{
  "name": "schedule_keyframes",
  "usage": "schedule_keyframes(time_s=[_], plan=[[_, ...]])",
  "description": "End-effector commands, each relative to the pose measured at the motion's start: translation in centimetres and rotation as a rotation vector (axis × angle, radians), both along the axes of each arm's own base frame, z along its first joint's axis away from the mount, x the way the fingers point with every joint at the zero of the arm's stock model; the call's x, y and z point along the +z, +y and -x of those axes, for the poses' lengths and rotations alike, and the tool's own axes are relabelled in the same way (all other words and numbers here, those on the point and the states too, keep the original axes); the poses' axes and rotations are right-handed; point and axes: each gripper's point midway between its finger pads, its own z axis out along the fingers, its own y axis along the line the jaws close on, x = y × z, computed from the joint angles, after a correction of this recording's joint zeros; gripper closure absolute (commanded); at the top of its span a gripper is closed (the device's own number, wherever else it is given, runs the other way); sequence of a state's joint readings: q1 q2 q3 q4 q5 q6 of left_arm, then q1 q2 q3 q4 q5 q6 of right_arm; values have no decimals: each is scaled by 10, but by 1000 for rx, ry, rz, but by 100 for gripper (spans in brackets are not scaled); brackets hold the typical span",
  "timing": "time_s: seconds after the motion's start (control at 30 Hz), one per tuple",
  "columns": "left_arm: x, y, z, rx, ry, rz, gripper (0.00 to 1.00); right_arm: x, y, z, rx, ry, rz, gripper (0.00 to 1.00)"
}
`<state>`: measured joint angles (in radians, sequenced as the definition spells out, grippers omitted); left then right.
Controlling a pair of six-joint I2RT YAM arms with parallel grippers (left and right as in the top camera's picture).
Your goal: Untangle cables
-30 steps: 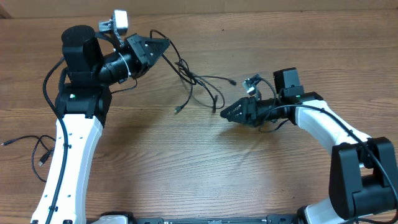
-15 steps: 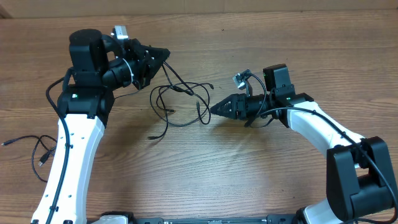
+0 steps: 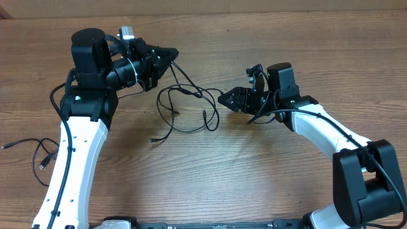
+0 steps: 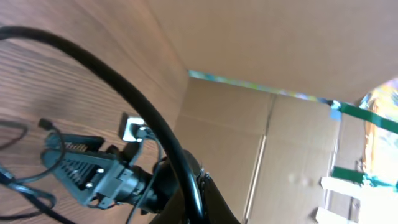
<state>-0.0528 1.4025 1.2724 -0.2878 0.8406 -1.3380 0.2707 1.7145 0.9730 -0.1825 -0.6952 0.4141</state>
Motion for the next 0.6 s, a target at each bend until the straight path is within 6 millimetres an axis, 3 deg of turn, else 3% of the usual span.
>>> schedule_keyframes(time_s=[0.0,0.2,0.43,0.57], plan=[[27,-8,8,-40,-59,41,96,-13,-3,11,-9,74,32,36],[34,-6,3,-8,-51,73,96,-22,-6,28,2,163,44,36],[34,-6,3,14,16,120,96,-7,13,17,54,40,7,36],[33,-5,2,22,24,126,96,-4,25,22,94,9,0,35]])
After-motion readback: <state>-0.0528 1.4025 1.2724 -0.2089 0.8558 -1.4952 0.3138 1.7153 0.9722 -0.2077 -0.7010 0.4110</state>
